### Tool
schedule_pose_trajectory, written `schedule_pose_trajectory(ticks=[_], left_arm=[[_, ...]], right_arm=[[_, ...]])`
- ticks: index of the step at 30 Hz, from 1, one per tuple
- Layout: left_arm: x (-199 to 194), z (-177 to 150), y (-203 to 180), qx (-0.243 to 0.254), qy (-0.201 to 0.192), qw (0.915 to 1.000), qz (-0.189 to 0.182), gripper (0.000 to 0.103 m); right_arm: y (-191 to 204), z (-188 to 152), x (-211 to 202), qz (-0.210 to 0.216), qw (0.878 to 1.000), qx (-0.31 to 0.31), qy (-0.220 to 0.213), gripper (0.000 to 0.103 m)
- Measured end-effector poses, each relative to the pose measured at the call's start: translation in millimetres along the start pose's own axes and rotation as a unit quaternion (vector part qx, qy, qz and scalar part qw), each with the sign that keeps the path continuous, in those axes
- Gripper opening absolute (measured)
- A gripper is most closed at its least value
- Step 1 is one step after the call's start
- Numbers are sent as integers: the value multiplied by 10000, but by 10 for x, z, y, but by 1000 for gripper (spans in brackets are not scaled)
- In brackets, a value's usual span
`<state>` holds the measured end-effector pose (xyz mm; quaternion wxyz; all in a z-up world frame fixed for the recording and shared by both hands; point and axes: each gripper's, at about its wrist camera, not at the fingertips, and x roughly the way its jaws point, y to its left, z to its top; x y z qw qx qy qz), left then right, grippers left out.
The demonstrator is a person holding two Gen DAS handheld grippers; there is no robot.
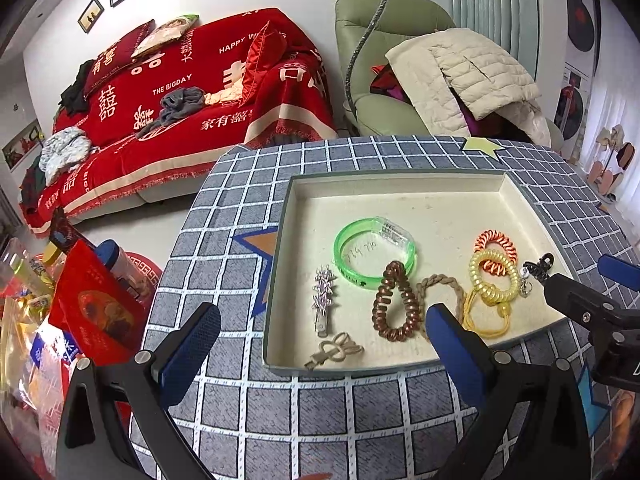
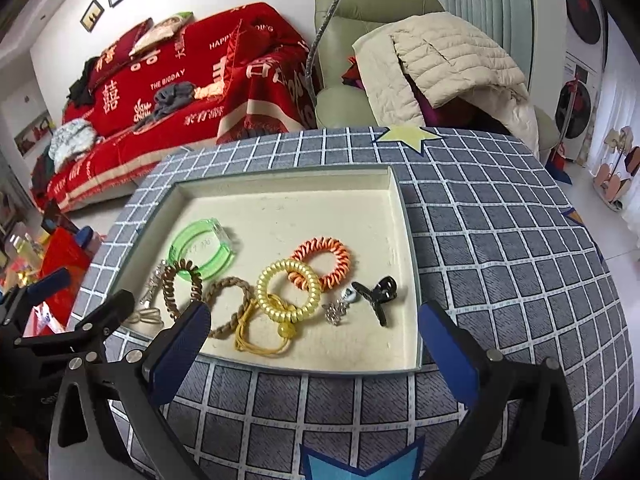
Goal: Organize jewelry
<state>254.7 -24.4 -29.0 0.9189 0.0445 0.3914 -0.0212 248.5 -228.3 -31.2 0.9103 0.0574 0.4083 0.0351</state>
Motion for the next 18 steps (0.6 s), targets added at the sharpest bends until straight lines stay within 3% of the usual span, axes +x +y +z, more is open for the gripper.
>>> schedule_pose_trajectory(ticks=[7, 18], left_arm=[[-198, -128, 42, -160, -157, 9997, -45, 103], [-562, -430, 57, -263, -522, 9983, -77, 103]], right_arm=[[-18, -104, -108, -60, 9999, 51, -67, 103], [67, -363, -480, -173, 9978, -37, -642, 103]])
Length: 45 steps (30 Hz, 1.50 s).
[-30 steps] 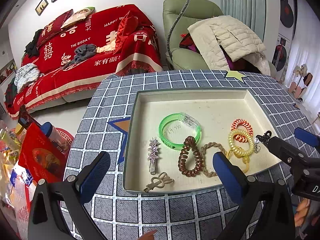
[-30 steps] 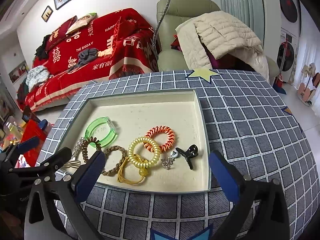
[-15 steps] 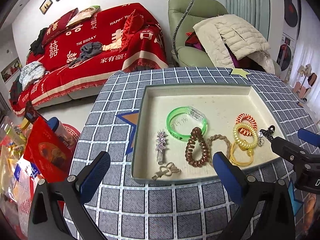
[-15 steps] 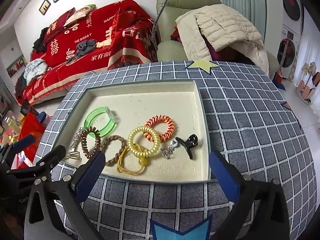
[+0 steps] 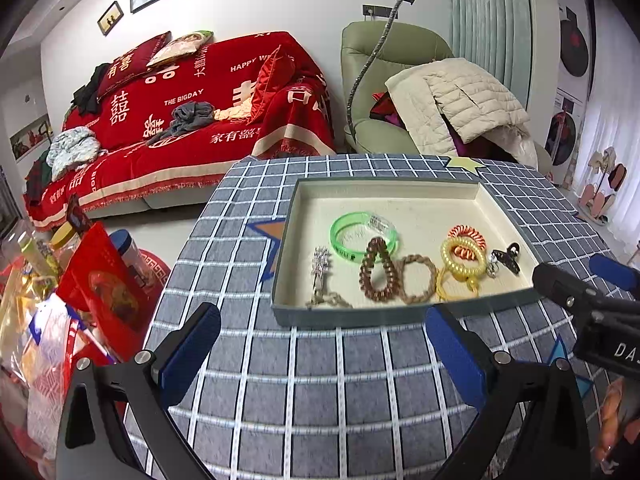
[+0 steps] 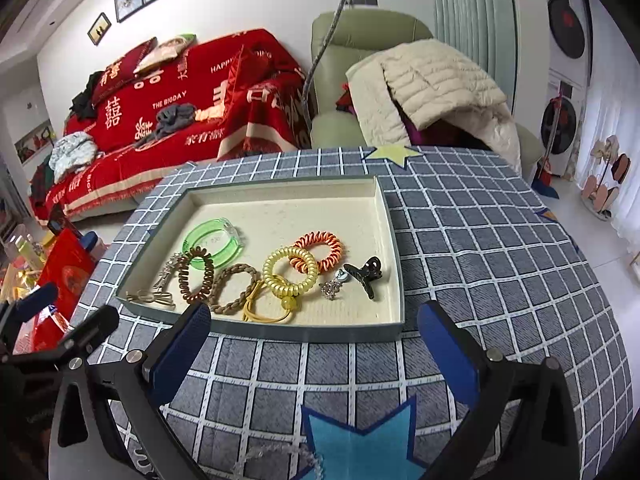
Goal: Organize jewelry
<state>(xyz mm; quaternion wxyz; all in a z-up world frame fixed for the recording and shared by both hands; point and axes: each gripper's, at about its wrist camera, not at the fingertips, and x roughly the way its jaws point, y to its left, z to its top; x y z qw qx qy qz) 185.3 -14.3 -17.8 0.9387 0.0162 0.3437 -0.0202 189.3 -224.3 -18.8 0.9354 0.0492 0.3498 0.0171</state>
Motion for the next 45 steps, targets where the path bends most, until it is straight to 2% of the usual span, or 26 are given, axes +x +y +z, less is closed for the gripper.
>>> schedule_pose_trajectory(ticks=[4, 11, 25, 45], left_arm=[[-103, -73, 35, -153, -46, 9999, -3, 103], [-266, -150, 10, -103, -228, 9996, 143, 103], [-388, -188, 42, -90, -326, 9993, 160, 103], [-402, -159, 116, -170, -329, 9991, 197, 103]], right_arm=[[51, -60, -185, -152, 9996, -53, -252, 103], [173, -140, -433, -346, 9975, -251, -557, 103], [210, -193, -595, -412, 9965, -266, -672, 103], [178, -192, -615, -442, 9965, -244, -670, 103]])
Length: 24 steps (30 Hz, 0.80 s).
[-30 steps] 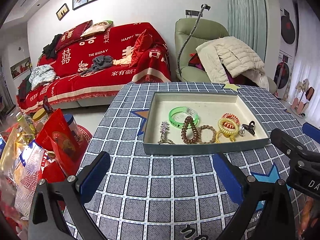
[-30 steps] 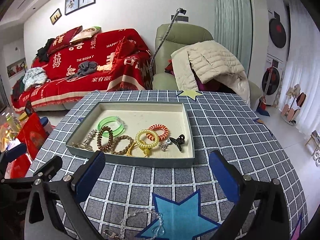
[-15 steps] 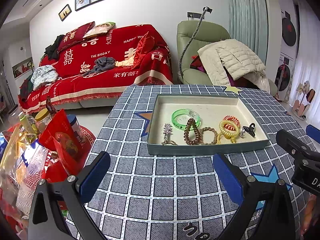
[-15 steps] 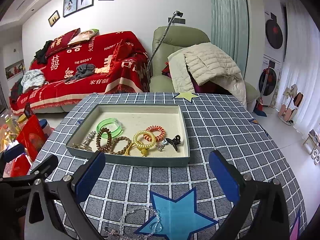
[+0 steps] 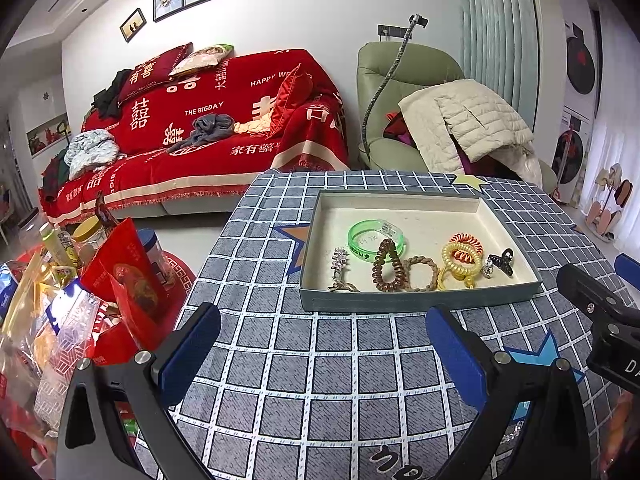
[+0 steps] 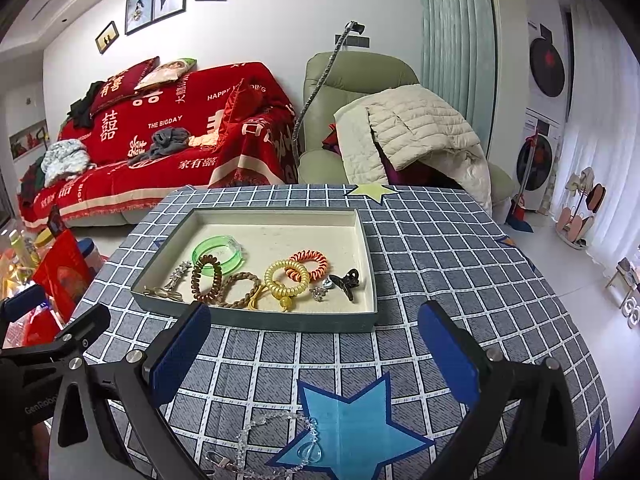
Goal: Organize jewelry
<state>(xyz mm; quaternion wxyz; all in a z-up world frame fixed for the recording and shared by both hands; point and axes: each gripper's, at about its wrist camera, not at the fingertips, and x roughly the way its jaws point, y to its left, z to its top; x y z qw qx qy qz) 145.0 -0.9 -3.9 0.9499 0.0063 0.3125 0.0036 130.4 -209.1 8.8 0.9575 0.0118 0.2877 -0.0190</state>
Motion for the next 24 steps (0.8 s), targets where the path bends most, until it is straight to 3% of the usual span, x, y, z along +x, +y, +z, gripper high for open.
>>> schedule_pose_trajectory(ticks=[24], left_arm=[[-22, 8, 11, -9, -9, 10000, -2, 103]], right_arm=[[1, 0, 0, 9, 10000, -2, 9, 103]])
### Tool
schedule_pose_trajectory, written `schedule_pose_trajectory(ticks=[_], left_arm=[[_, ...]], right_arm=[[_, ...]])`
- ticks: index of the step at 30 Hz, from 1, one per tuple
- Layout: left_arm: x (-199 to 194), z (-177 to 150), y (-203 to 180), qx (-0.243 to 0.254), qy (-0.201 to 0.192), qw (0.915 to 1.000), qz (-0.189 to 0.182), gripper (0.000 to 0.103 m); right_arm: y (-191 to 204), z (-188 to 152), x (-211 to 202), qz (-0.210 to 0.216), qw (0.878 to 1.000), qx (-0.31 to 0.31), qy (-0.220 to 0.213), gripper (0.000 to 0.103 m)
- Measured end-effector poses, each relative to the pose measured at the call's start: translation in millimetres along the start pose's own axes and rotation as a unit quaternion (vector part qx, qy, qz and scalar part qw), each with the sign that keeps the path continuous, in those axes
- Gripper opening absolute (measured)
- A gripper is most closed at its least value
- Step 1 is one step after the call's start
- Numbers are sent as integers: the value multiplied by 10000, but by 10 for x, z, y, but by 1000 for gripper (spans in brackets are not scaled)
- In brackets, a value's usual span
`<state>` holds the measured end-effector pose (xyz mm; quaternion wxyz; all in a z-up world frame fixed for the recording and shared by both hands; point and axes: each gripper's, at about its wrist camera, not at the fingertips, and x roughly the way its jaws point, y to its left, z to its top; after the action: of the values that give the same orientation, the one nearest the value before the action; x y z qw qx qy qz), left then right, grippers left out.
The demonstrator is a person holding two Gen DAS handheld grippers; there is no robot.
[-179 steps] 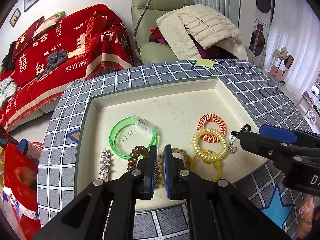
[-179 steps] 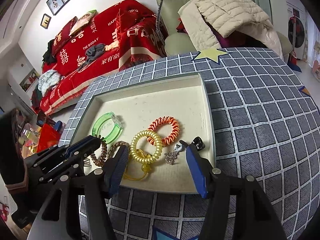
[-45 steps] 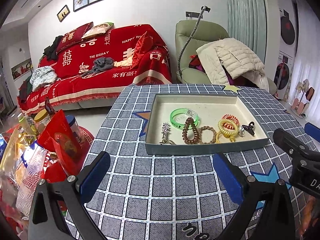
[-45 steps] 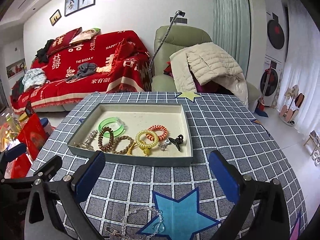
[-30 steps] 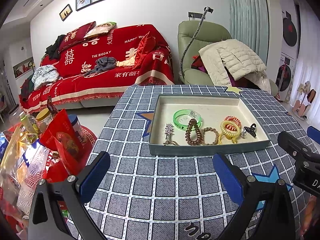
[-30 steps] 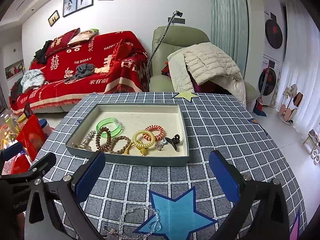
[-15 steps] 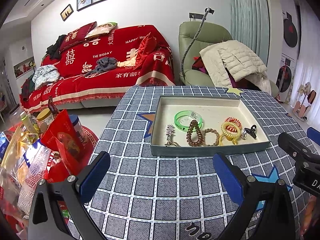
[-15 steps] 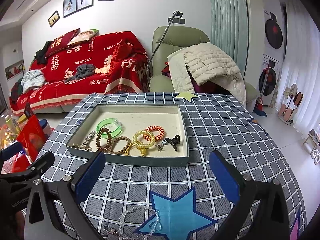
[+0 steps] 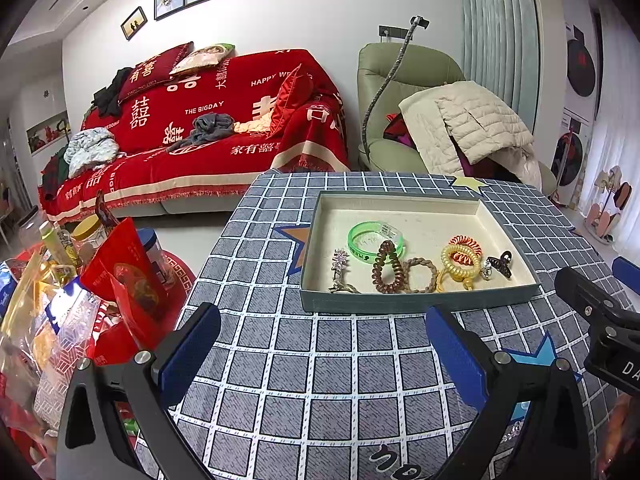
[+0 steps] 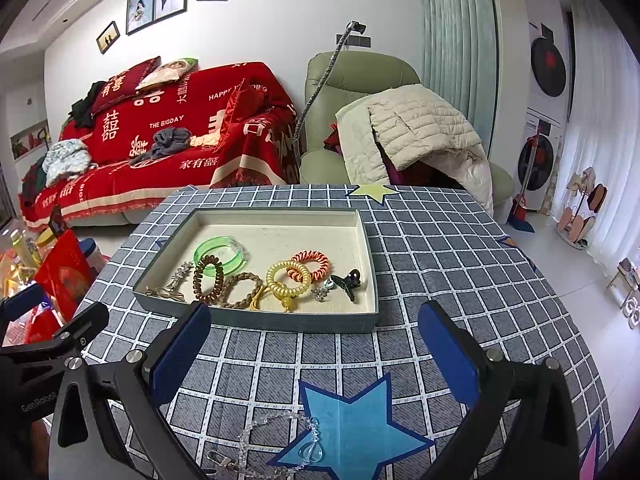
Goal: Organize jewelry
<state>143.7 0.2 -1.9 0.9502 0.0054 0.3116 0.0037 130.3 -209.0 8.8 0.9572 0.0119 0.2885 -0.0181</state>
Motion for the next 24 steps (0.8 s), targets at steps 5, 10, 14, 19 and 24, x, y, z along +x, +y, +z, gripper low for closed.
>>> schedule_pose_trajectory(ticks=[5, 10, 14, 19, 24], left_arm=[[-10, 2, -3, 8, -14, 10000, 5, 103], [-15, 2, -7, -1, -8, 10000, -3, 103], [-13, 1, -7, 5, -6, 10000, 1, 103], [-12, 1, -7, 0, -10, 10000, 1, 103], [-13, -1, -11, -1, -4, 10000, 8, 103]], right_arm=[[-3, 1, -22, 2, 10000, -6, -8, 103], [10, 3, -42, 7, 10000, -18, -3, 103], [8, 3, -36, 3, 10000, -12, 2, 103], [15, 16, -38, 4, 10000, -7, 1, 103], [17, 21, -45, 1, 10000, -13, -5, 103]])
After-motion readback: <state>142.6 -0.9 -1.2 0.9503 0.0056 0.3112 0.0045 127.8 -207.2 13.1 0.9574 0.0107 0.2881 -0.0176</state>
